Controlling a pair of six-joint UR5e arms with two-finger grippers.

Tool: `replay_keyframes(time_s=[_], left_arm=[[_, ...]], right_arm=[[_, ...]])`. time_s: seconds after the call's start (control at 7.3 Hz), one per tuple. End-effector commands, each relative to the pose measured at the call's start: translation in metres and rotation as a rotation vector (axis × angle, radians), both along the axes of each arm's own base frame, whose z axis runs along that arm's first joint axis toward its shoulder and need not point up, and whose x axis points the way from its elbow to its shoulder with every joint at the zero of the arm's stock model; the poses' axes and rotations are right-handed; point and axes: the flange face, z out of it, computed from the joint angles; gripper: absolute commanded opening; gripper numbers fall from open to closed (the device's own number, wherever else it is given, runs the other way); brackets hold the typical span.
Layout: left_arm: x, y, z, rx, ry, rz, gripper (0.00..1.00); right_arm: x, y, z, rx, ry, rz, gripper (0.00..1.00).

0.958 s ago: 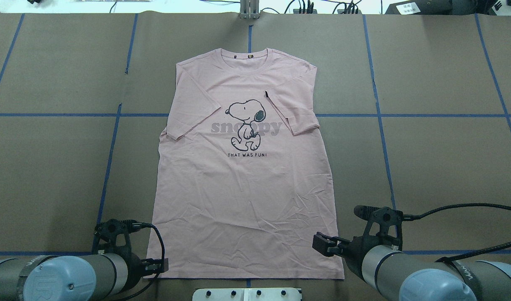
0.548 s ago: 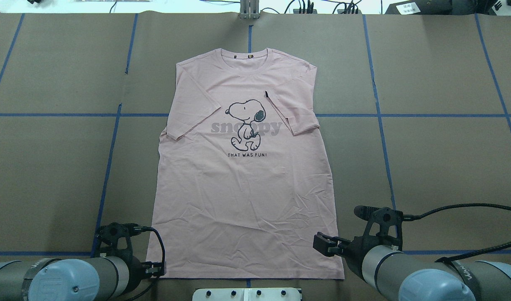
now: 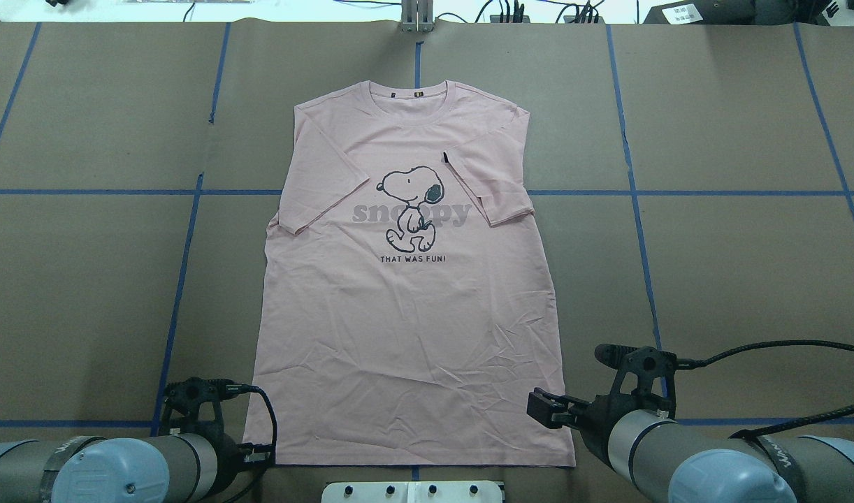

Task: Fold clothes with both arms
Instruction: 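Lower both grippers to the shirt's hem corners nearest the robot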

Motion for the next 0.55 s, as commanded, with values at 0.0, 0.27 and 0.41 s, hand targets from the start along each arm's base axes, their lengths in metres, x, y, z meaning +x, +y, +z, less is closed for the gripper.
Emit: replay_keyframes(time_s=[0.0, 0.27, 0.41], left_arm=[[0.0016, 0.0003, 0.0016, 0.001, -0.004, 0.003, 0.49], [0.0034, 0.0025, 0.0038, 0.001, -0.008, 0.007, 0.46], [0.0037, 0.0025, 0.0030, 0.001, -0.007, 0.007, 0.38]], right_arm=[[0.0000, 0.0002, 0.0004, 0.000, 0.001, -0.001, 0.97], [-0.0003, 0.0009, 0.0006, 0.000, 0.002, -0.002, 0.97], [0.0001, 0.0001, 0.0004, 0.000, 0.001, 0.000, 0.97]])
